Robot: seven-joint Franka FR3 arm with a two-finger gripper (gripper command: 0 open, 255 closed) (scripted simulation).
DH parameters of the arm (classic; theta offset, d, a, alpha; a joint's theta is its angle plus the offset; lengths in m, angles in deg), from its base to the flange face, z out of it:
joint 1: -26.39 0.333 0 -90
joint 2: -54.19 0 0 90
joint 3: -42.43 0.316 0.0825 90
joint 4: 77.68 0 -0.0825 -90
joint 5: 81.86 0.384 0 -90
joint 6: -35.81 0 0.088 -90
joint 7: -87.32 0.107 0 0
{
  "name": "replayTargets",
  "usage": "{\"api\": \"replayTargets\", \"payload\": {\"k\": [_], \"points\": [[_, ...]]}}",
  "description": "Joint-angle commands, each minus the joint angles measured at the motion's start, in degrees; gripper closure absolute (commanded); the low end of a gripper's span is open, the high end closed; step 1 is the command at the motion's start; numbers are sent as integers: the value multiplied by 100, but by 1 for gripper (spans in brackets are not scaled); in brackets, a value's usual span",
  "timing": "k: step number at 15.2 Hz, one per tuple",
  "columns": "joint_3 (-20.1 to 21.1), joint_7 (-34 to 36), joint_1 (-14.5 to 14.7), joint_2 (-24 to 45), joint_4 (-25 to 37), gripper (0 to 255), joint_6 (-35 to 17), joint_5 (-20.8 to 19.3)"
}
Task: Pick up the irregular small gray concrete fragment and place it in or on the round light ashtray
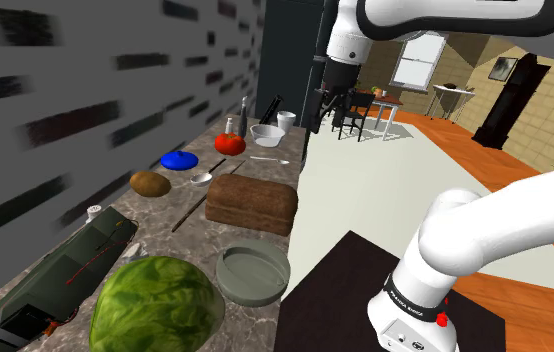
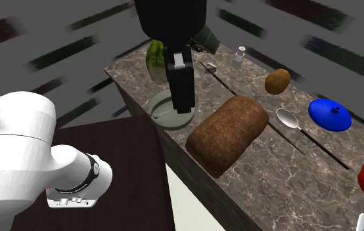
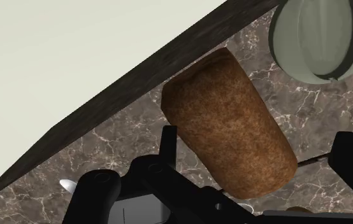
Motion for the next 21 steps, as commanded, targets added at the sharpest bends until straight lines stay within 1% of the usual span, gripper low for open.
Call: {"api": "replayTargets", "payload": {"k": [1, 6, 11, 16, 21], "points": [[0, 0, 0, 0, 0, 0, 0, 0], [361, 374, 174, 719, -5, 0, -565, 245], [710, 733, 327, 1554, 153, 0, -1098, 420], [1041, 1093, 458, 2479, 472, 0, -1567, 499], [1333, 1470, 590, 3471, 948, 0, -1945, 458]]}}
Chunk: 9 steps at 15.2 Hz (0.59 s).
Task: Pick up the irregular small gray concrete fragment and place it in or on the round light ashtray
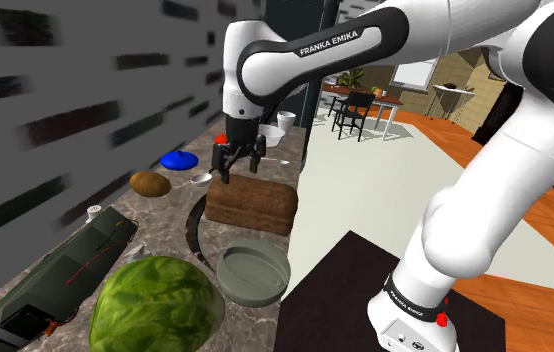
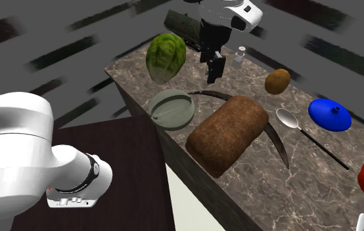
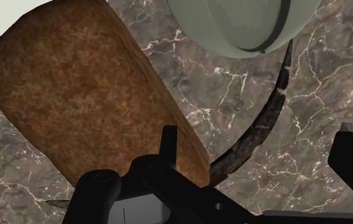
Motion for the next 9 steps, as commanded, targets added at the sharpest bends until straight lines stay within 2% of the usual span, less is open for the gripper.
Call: {"api": "replayTargets", "payload": {"k": [1, 9], "points": [[102, 146, 54, 394, 204, 0, -134, -33], [381, 763, 384, 2091, 1348, 0, -444, -349]]}}
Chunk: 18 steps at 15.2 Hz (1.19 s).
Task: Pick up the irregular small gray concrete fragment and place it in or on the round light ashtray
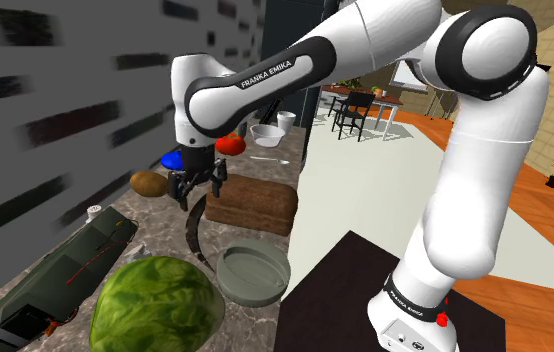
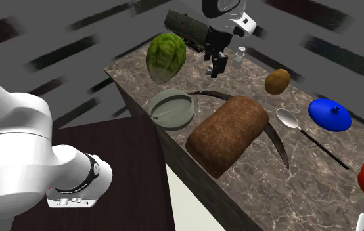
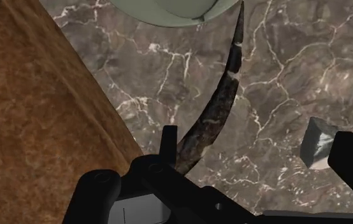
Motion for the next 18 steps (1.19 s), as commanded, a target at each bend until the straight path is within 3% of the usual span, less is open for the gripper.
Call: {"api": "replayTargets", "payload": {"k": [1, 14, 18], "points": [[46, 152, 109, 411, 336, 0, -17, -86], [36, 746, 1054, 3311, 3318, 0, 392, -558], [10, 762, 1078, 3424, 3188, 0, 150, -584]]}}
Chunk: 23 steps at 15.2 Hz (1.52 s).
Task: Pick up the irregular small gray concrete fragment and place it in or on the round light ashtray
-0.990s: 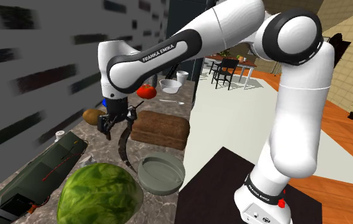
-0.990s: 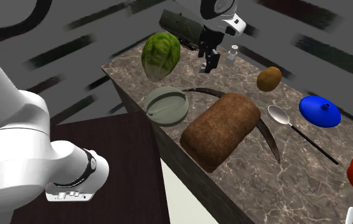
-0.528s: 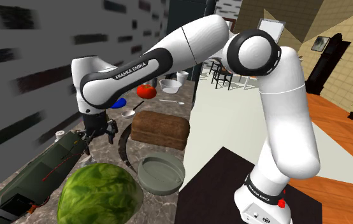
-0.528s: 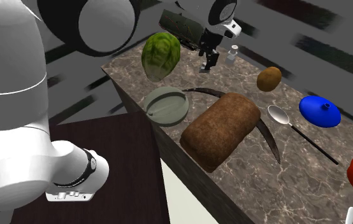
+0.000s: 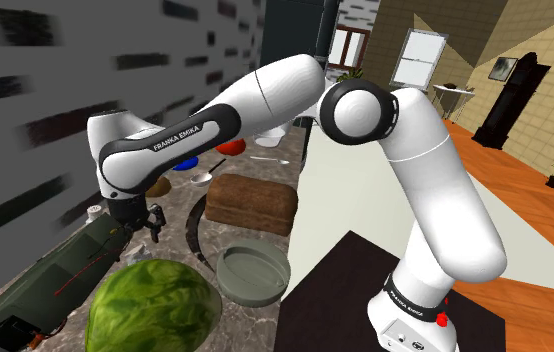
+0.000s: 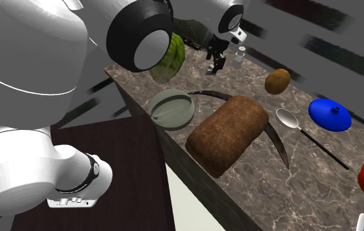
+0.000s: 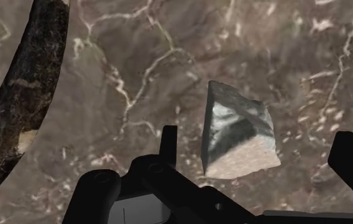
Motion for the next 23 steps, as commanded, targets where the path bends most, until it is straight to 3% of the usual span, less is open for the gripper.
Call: {"api": "replayTargets", "payload": {"k": [1, 11, 12, 23], "points": [[12, 2, 31, 75, -91, 0, -120, -6], [-5, 14, 48, 160, -157, 0, -270, -25], [-5, 12, 45, 155, -164, 255, -271, -25], [12, 14, 37, 68, -151, 255, -173, -6]]}}
